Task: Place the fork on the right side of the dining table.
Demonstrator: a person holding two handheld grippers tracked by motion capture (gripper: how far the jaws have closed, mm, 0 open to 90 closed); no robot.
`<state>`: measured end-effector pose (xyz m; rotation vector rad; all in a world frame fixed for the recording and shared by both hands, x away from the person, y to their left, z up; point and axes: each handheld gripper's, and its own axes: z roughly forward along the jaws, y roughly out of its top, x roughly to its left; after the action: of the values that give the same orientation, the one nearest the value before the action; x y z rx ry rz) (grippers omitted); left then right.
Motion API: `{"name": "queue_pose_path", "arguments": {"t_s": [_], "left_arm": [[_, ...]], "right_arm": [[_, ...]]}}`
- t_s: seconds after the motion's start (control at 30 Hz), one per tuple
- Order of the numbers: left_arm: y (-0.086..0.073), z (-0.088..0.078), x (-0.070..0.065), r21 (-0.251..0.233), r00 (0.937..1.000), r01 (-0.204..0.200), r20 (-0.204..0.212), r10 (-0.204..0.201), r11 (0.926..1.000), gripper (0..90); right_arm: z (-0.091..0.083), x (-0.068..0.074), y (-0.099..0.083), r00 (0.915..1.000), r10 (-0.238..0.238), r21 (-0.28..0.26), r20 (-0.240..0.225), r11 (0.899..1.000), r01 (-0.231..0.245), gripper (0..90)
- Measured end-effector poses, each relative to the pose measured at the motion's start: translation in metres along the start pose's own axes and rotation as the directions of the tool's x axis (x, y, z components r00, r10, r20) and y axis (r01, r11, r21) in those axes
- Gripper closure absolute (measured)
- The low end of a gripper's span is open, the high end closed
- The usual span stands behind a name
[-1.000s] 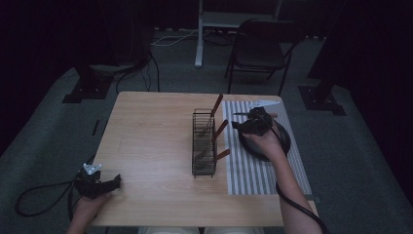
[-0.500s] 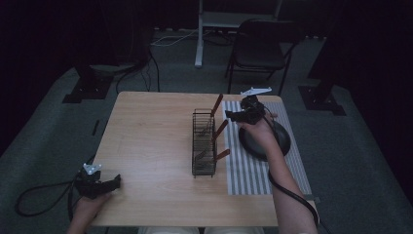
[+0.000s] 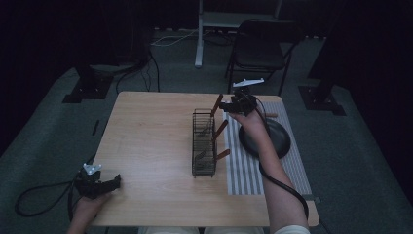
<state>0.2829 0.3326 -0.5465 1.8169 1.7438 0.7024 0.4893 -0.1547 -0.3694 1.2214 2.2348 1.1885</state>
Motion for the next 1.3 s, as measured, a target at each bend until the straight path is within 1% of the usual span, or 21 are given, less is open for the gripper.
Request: {"name": "queue_pose_path", "arguments": {"t_s": [0.1,0.17,0.2,0.27,0.3,0.37,0.4,0.53,0.57,0.6,0.67,0.77,0.8,0.87,0.9,1.03,1.07,1.13,1.2,1.23,1.3], "left_arm": [[0.0,0.0,0.0,0.0,1.0,-0.001,0.001,0.001,1.0,0.7],[0.0,0.0,0.0,0.0,1.0,-0.001,0.001,0.001,1.0,0.7],[0.0,0.0,0.0,0.0,1.0,-0.001,0.001,0.001,1.0,0.7],[0.0,0.0,0.0,0.0,1.0,-0.002,0.002,0.002,1.0,0.7],[0.0,0.0,0.0,0.0,1.0,-0.003,0.002,0.003,1.0,0.7],[0.0,0.0,0.0,-0.001,1.0,-0.003,0.002,0.003,1.0,0.7],[0.0,0.0,0.0,0.0,1.0,-0.004,0.002,0.004,1.0,0.7],[0.0,0.0,0.0,0.0,1.0,-0.004,0.002,0.004,1.0,0.7],[0.0,0.0,0.0,0.0,1.0,-0.004,0.002,0.004,1.0,0.7],[0.0,0.0,0.0,0.0,1.0,-0.004,0.002,0.004,1.0,0.7],[0.0,0.0,0.0,0.0,1.0,-0.004,0.002,0.004,1.0,0.7],[0.0,0.0,0.0,0.0,1.0,-0.004,0.002,0.004,1.0,0.7],[0.0,0.0,0.0,0.0,1.0,-0.003,0.002,0.003,1.0,0.7],[0.0,0.0,0.0,0.0,1.0,-0.003,0.002,0.003,1.0,0.7],[0.0,0.0,0.0,0.0,1.0,-0.004,0.002,0.004,1.0,0.7],[0.0,0.0,0.0,0.0,1.0,-0.003,0.002,0.003,1.0,0.7],[0.0,0.0,0.0,0.0,1.0,-0.004,0.002,0.004,1.0,0.7],[0.0,0.0,0.0,0.0,1.0,-0.004,0.002,0.004,1.0,0.7],[0.0,0.0,0.0,0.0,1.0,-0.004,0.002,0.004,1.0,0.7],[0.0,0.0,0.0,0.0,1.0,-0.004,0.002,0.004,1.0,0.7],[0.0,0.0,0.0,0.0,1.0,-0.004,0.002,0.004,1.0,0.7]], "right_arm": [[0.004,0.0,0.006,0.9999,0.007,0.003,-0.01,1.0,-0.007,37.7],[0.008,0.002,0.012,0.9999,0.009,0.01,-0.014,1.0,-0.009,41.9],[0.008,0.002,0.012,0.9999,0.009,0.01,-0.014,1.0,-0.009,41.9],[0.011,0.004,0.015,0.9997,-0.005,0.015,-0.025,1.0,0.005,44.6],[0.012,0.006,0.016,0.9996,-0.015,0.016,-0.024,1.0,0.015,47.9],[0.015,0.006,0.017,0.9993,-0.01,0.023,-0.037,1.0,0.011,52.9],[0.018,0.006,0.018,0.9993,-0.018,0.033,-0.034,0.999,0.019,58.5],[0.025,0.005,0.018,0.9989,-0.025,0.06,-0.039,0.998,0.027,68.4],[0.026,0.005,0.018,0.9987,-0.03,0.061,-0.041,0.998,0.033,69.6],[0.026,0.005,0.018,0.9986,-0.032,0.062,-0.042,0.997,0.035,70.7],[0.024,0.004,0.018,0.9977,-0.025,0.058,-0.063,0.998,0.028,71.9],[0.022,0.005,0.017,0.9956,-0.032,0.056,-0.088,0.998,0.037,73.0],[0.021,0.006,0.017,0.9954,-0.036,0.059,-0.089,0.997,0.041,73.3],[0.018,0.007,0.016,0.993,-0.026,0.048,-0.115,0.998,0.031,75.1],[0.017,0.007,0.016,0.993,-0.028,0.046,-0.115,0.998,0.033,75.4],[0.012,0.01,0.015,0.988,-0.019,0.032,-0.153,0.999,0.024,79.6],[0.011,0.011,0.015,0.9855,-0.016,0.025,-0.169,0.999,0.021,80.4],[0.009,0.015,0.014,0.9865,-0.037,0.016,-0.159,0.999,0.04,80.5],[0.007,0.02,0.013,0.9858,-0.049,0.017,-0.16,0.998,0.053,80.6],[0.007,0.02,0.013,0.9858,-0.049,0.017,-0.16,0.998,0.053,80.6],[0.002,0.026,0.012,0.9858,-0.069,0.0,-0.153,0.998,0.07,80.7]]}}
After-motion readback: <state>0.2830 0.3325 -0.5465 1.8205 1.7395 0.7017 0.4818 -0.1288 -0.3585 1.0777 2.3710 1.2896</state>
